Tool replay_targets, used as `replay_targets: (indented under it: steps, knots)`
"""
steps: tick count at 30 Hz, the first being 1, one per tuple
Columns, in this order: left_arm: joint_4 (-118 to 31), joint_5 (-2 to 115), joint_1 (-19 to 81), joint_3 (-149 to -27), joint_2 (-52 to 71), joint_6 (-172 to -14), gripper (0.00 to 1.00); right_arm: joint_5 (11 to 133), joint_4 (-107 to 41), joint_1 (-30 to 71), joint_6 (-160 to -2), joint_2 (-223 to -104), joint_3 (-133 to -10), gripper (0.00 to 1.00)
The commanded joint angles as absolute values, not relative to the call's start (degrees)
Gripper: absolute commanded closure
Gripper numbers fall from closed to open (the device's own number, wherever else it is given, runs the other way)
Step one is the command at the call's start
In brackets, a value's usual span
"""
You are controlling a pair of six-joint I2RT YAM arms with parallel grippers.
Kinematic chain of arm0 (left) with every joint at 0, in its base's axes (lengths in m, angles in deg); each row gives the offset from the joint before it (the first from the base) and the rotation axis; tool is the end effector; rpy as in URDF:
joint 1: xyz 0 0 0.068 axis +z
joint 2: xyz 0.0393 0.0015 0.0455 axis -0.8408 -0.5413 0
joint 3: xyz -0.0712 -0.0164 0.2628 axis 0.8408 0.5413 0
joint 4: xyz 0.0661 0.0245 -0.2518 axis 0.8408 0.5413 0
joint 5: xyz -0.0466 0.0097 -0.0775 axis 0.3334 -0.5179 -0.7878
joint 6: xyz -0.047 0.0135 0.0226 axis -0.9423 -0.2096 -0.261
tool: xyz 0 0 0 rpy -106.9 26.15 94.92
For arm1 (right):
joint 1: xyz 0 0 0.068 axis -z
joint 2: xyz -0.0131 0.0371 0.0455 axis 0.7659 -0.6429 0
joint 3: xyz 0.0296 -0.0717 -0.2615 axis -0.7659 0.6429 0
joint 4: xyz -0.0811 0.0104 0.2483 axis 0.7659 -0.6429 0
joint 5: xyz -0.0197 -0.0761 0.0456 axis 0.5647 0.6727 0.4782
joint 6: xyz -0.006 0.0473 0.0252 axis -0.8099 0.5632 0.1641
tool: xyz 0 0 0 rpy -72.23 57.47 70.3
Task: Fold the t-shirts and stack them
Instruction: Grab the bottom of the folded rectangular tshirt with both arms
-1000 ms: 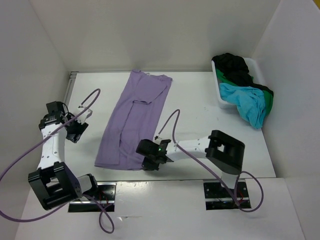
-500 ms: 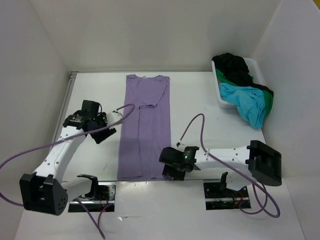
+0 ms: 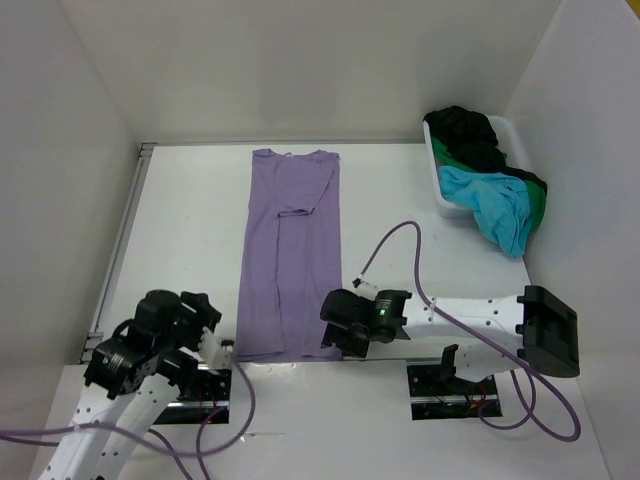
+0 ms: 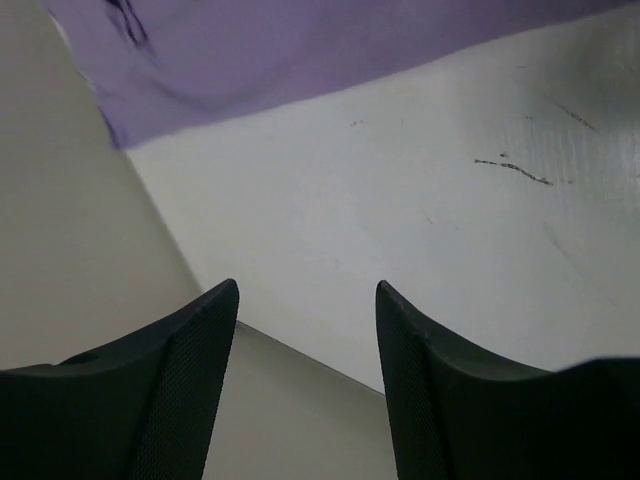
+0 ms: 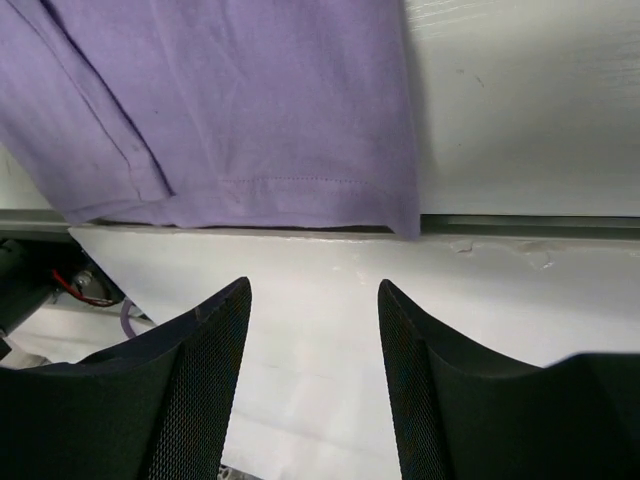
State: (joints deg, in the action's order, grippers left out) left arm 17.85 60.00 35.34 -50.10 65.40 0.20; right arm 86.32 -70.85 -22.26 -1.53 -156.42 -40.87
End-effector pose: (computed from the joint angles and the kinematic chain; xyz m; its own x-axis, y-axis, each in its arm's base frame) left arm 0.0637 -0.0288 0.2460 0.3348 0.9289 -0.1584 0.7014 -0.1334 0.7002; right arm 0.0750 0.2202 0.1990 -0.9476 0.2875 -0.1391 0.2199 0.9031 0.3688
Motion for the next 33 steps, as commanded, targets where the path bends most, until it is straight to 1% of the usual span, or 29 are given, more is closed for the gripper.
replay_targets:
  steps: [1,3,6,7,8,9,10,11,12,13,14,15,16,17,18,20,23,26,28,31,32,33]
  knots:
    - [21.97,52.91,33.94,-48.12,73.01,23.77,0.36,88.64,-71.08,-22.87,-1.23,-154.69,-42.35,0.41]
    - [19.59,48.79,32.63,-46.71,72.24,25.63,0.39,88.11,-71.09,-20.52,-3.42,-154.69,-42.87,0.39]
    - [18.88,43.24,30.61,-48.89,61.89,24.76,0.39,86.8,-70.38,-17.87,-8.52,-154.69,-42.87,0.37]
    - [20.27,39.13,30.07,-52.82,53.51,23.88,0.37,86.79,-70.38,-17.34,-10.7,-154.69,-43.4,0.37]
    - [22.2,37.18,29.46,-55.12,48.72,22.22,0.35,86.09,-70.38,-16.73,-11.94,-154.69,-43.4,0.35]
    - [22.22,35.5,28.93,-57.5,38.84,18.72,0.33,85.48,-70.99,-15.94,-13.17,-154.17,-43.4,0.35]
    - [22.22,34.62,27.53,-62.31,33.61,10.34,0.31,84.17,-71.0,-14.01,-16.06,-154.16,-42.79,0.35]
    - [23.44,34.61,26.82,-64.96,28.51,6.68,0.29,83.63,-71.0,-12.86,-17.57,-153.64,-42.79,0.35]
    - [25.8,33.91,26.82,-67.51,19.24,5.52,0.27,83.1,-71.52,-11.81,-19.15,-152.85,-42.26,0.35]
    - [32.09,33.3,26.82,-69.63,16.19,10.2,0.23,81.88,-71.53,-9.19,-20.9,-152.84,-41.56,0.35]
    - [32.85,32.68,26.82,-70.95,14.59,12.08,0.23,81.09,-71.53,-7.68,-24.58,-151.97,-40.43,0.34]
    - [32.86,33.2,26.82,-70.27,16.92,14.97,0.21,79.95,-70.57,-5.84,-26.7,-151.27,-39.72,0.34]
    - [28.68,34.68,26.21,-68.61,19.99,19.52,0.19,77.67,-70.56,-2.08,-28.9,-151.26,-39.1,0.34]
    - [24.72,35.22,25.59,-63.81,27.16,20.09,0.18,76.78,-69.95,-0.3,-32.75,-151.26,-38.05,0.34]
    - [17.98,35.83,24.54,-61.24,30.45,20.1,0.22,76.07,-69.34,1.2,-34.53,-151.26,-38.04,0.34]
    - [14.76,38.99,19.8,-57.27,35.81,22.2,0.29,74.14,-67.32,3.75,-37.44,-151.87,-38.04,0.34]
    - [16.67,40.41,13.82,-55.76,35.06,22.91,0.3,73.34,-66.78,3.76,-38.49,-152.93,-38.66,0.34]
    - [14.86,42.07,8.37,-55.24,34.0,24.23,0.3,73.34,-66.78,4.29,-38.5,-152.93,-38.66,0.34]
    - [12.74,44.52,4.34,-53.83,32.52,25.1,0.35,73.34,-66.26,4.29,-37.98,-152.4,-38.13,0.34]
    - [12.2,49.53,1.6,-51.99,29.08,28.08,0.42,73.34,-66.25,4.29,-37.45,-151.01,-38.13,0.34]
    - [13.42,53.12,0.9,-51.37,28.47,30.53,0.45,73.34,-66.25,4.29,-37.44,-151.0,-37.61,0.34]
    - [13.95,54.37,0.89,-50.5,28.46,31.69,0.45,73.34,-66.25,4.29,-36.84,-150.3,-37.6,0.34]
